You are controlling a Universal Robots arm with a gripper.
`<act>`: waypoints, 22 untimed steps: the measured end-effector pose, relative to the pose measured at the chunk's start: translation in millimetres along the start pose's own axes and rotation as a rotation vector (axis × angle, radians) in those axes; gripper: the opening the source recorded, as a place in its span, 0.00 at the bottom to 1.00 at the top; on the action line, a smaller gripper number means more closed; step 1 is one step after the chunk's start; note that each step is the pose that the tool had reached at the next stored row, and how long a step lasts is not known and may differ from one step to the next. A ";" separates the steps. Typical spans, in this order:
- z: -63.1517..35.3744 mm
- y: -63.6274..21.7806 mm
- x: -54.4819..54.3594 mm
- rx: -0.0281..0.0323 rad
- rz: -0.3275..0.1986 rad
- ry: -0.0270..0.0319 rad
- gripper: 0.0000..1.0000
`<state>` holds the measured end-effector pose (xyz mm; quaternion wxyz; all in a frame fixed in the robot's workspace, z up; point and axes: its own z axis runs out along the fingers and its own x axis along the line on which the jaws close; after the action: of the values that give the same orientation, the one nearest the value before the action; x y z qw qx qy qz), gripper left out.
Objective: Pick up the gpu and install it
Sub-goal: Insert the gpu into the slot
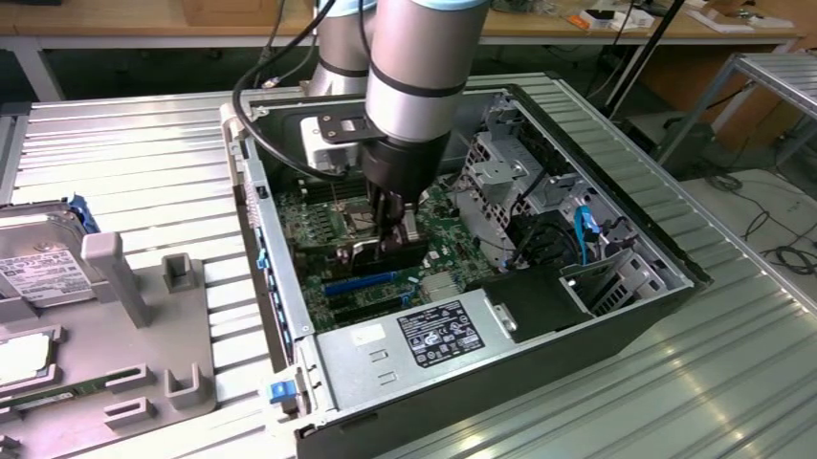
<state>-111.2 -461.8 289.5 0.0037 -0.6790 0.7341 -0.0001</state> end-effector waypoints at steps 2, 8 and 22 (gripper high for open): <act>0.1 1.8 -1.0 0.0007 0.000 0.0000 0.27; 0.5 5.7 -1.2 0.0018 0.000 0.0028 0.27; 15.1 7.6 -1.0 0.0025 0.000 0.0096 0.27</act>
<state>-118.7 -460.2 274.4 0.0010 -0.6790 0.7341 -0.0043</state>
